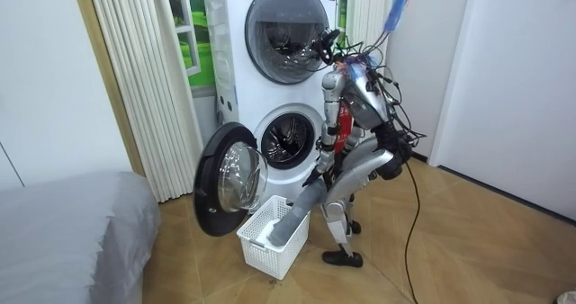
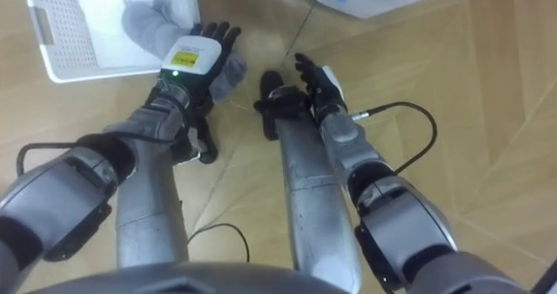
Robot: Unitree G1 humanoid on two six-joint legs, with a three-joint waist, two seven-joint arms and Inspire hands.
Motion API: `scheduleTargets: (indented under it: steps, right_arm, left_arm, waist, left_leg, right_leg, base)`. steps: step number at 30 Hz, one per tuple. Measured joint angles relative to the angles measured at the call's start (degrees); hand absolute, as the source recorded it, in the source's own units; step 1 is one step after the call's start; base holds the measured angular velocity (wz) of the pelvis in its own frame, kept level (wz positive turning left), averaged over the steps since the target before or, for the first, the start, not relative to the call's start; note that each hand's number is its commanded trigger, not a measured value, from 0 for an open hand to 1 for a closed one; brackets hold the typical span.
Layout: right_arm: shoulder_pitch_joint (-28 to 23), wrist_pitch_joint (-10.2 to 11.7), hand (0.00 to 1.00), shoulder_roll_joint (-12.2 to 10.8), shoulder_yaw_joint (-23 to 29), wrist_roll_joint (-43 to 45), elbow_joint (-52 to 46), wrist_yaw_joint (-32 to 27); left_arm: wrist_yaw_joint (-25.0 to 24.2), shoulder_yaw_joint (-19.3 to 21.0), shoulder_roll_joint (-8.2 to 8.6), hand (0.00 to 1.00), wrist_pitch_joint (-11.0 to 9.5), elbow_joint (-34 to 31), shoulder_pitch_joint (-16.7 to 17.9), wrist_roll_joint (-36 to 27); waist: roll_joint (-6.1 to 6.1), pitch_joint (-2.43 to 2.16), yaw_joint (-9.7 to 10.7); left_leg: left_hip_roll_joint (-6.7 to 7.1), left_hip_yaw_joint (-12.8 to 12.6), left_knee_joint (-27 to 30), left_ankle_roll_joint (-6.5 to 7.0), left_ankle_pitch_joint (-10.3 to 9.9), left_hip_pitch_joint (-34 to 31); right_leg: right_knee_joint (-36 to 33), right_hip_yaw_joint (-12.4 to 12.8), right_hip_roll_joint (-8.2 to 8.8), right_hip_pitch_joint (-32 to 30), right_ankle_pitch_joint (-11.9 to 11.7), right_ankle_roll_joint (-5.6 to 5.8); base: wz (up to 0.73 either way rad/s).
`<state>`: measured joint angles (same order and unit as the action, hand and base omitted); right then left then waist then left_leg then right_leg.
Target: Put towel into washing machine
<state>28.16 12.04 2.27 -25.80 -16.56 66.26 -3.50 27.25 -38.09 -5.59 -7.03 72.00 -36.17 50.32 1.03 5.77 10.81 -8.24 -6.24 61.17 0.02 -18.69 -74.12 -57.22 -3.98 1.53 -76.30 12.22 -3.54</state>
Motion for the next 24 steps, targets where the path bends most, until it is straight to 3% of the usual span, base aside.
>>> scheduleTargets:
  steps: [5, 6, 7, 12, 15, 24]
  right_arm:
    - [0.92, 0.3, 0.0, 0.03, 0.01, -1.5, -0.27, -0.03]
    - [1.53, 0.28, 0.0, 0.02, 0.01, -1.88, -0.27, -0.07]
    - [1.74, 0.28, 0.0, 0.02, 0.03, -1.91, -0.16, -0.11]
    - [3.46, -0.77, 0.0, -0.04, 0.06, -2.45, 0.58, 0.04]
    - [4.53, -1.04, 0.0, -0.04, 0.05, -2.8, 0.6, 0.66]
    - [5.87, -2.1, 0.0, -0.19, 0.04, -3.76, 0.59, 1.28]
  left_arm:
    - [0.1, -0.44, 0.2, 0.02, 0.13, -0.03, -0.96, 1.57]
    - [0.1, -0.51, 0.31, 0.55, 0.28, -0.03, -1.44, 1.6]
    - [0.1, -0.5, 0.42, 1.0, 0.37, -0.02, -1.78, 1.6]
    - [-0.1, -2.65, 0.44, 1.0, 0.5, 0.18, -3.61, 1.58]
    - [-0.68, -2.84, 0.53, 1.0, 0.52, 1.27, -4.78, 1.58]
    - [-4.15, -3.87, -0.15, 1.0, 1.8, 2.27, -5.8, 1.56]
  waist:
    - [-0.18, 0.06, 0.1]
    - [-0.18, 0.06, -0.03]
    - [-0.19, 0.06, -0.09]
    - [-0.22, 0.1, -0.26]
    - [-0.35, 0.4, -0.31]
    - [-0.77, 0.67, -0.65]
  left_leg:
    - [0.06, 0.19, 0.31, -0.3, -0.24, -2.05]
    - [0.02, 0.26, 0.36, -0.37, -0.33, -2.5]
    - [0.01, 0.28, 0.36, -0.39, -0.35, -2.77]
    - [-0.01, 0.21, 0.76, -0.57, -1.03, -4.15]
    - [-0.11, -0.03, 0.75, -0.64, -1.36, -4.38]
    - [-0.44, -0.05, 0.78, -0.8, -2.12, -4.53]
  right_leg:
    - [-0.78, -0.39, 0.31, -2.11, 0.52, -0.64]
    - [-0.8, -0.52, 0.34, -2.56, 0.35, -1.06]
    - [-0.79, -0.56, 0.33, -2.82, 0.22, -1.31]
    - [-1.55, -0.38, 0.29, -4.48, 0.5, -1.68]
    - [-1.72, -0.32, 0.32, -4.94, 0.76, -1.85]
    - [-1.87, -0.26, -0.02, -5.34, 1.56, -2.06]
  base:
    - [0.04]
    - [0.0]
    - [0.0]
    - [0.0]
    - [-0.01]
    - [-0.01]
